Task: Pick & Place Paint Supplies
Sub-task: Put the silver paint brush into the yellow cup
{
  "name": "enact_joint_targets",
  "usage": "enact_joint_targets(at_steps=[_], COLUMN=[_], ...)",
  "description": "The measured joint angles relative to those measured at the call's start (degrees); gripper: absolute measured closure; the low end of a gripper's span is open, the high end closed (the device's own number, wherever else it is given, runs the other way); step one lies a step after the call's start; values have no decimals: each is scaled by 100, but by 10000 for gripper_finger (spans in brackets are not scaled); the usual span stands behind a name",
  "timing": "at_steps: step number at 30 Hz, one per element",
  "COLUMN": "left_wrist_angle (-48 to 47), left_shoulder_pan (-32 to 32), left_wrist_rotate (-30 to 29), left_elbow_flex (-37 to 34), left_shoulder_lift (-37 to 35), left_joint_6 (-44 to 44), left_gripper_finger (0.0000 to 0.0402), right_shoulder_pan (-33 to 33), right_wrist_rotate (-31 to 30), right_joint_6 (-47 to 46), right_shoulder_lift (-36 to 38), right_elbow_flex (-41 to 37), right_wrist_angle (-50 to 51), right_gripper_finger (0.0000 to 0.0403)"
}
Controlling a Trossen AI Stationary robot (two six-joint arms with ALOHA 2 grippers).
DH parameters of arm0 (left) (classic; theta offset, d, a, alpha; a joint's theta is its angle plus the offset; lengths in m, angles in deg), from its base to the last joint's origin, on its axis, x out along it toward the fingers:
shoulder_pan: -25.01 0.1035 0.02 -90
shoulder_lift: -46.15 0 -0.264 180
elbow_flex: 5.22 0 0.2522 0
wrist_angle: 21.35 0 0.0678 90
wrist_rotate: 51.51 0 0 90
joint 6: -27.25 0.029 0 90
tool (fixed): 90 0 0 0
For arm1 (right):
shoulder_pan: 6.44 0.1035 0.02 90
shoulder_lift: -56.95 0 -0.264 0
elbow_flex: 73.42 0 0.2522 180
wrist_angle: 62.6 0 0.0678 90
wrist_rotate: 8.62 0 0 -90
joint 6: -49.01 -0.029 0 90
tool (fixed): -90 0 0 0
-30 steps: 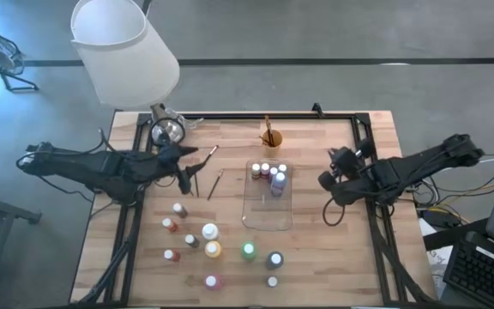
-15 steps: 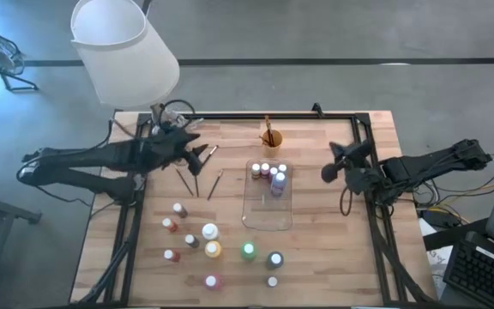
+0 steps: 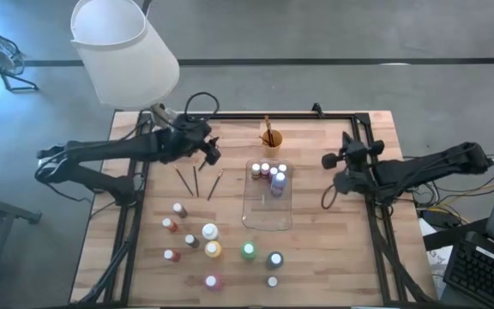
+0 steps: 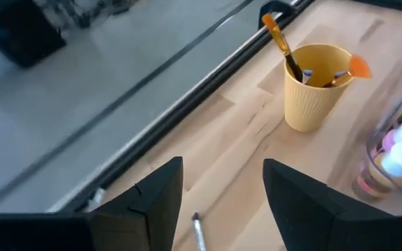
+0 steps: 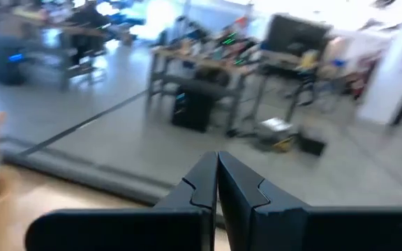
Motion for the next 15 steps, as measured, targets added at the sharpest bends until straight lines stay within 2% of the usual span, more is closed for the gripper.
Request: enact_joint_targets(at_steps=[5,10,15], left_wrist_angle=[-57,-59,-7], left_shoulder_pan=[13,13,13], left_wrist_rotate=[137,214,158], left_elbow_flex=[79,84,86], left_shoulder_lift=[415,708,1000], left_joint_6=[-1022,-1253,-1275], left_gripper_finger=[197,197,197], right_shoulder_pan=[-486,-1151,-1662], right_wrist_rotate=[-185,-198,-198], right_joint_6=[165,330,-209], right_shoulder_lift=[-21,-19,-32], right_elbow_flex=[166,558,652], right_wrist_angle=[-9,-31,-44], right_gripper_finger=[394,394,394])
